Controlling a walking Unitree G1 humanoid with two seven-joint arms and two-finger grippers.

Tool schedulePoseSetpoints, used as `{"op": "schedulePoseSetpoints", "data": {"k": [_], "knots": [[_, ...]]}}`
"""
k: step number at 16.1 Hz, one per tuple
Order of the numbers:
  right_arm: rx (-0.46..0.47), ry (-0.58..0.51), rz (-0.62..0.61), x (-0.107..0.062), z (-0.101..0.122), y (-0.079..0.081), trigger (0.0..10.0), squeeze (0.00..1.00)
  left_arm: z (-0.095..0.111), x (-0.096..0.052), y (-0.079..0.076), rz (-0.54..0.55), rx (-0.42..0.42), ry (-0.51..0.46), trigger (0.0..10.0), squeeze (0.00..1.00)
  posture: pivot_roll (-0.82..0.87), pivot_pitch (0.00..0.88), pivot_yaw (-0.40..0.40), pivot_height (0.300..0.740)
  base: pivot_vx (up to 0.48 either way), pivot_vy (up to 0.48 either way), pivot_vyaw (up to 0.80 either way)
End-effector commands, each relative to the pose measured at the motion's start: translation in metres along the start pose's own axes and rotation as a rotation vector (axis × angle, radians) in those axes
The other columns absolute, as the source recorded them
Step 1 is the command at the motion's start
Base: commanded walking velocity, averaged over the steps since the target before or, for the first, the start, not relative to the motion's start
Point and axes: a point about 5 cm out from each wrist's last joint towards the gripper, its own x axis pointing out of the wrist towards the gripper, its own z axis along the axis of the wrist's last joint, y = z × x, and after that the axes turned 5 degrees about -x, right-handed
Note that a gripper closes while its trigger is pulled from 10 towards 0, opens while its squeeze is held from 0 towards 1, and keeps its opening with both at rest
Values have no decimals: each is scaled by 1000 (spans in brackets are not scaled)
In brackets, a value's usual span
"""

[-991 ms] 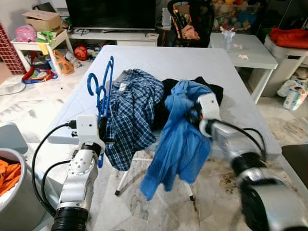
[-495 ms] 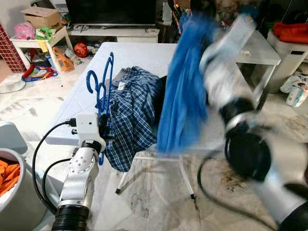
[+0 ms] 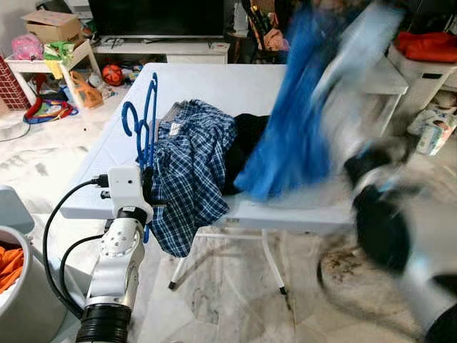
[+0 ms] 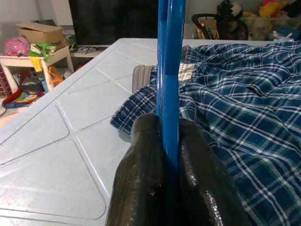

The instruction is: Hang hanger

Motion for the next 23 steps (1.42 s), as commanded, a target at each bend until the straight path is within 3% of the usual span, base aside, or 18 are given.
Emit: {"op": "schedulePoseSetpoints", "data": {"k": [1,3,5,7,10,13,17,23], "knots": [[-134,105,114,-5,-28,9,10000,1000,-4,1,1,0,2,30,10000,0,-44,0,-15,740,0,0,0],[-211,148,121,-12,-51,-3,10000,1000,-5,0,0,-8,3,34,10000,0,-46,0,-8,740,0,0,0],[-213,109,73,-15,-52,-27,10000,1000,-6,0,-1,-24,5,39,10000,0,-57,0,3,740,0,0,0],[-117,8,34,-20,-45,-49,10000,1000,-6,1,-6,-45,6,42,10000,0,-66,0,11,740,0,0,0],[4,-133,59,-33,-48,-60,10000,1000,-7,2,-13,-76,12,46,10000,0,-81,0,26,740,0,0,0],[43,-147,64,-45,-63,-57,10000,1000,-7,2,-18,-103,13,54,10000,0,-84,0,39,740,0,0,0],[61,-197,122,-48,-57,-45,10000,1000,-10,0,-22,-114,16,63,10000,0,-78,0,34,740,0,0,0],[69,-202,131,-48,-53,-44,10000,1000,-11,-3,-18,-96,17,70,10000,0,-70,0,22,740,-48,0,0]]}}
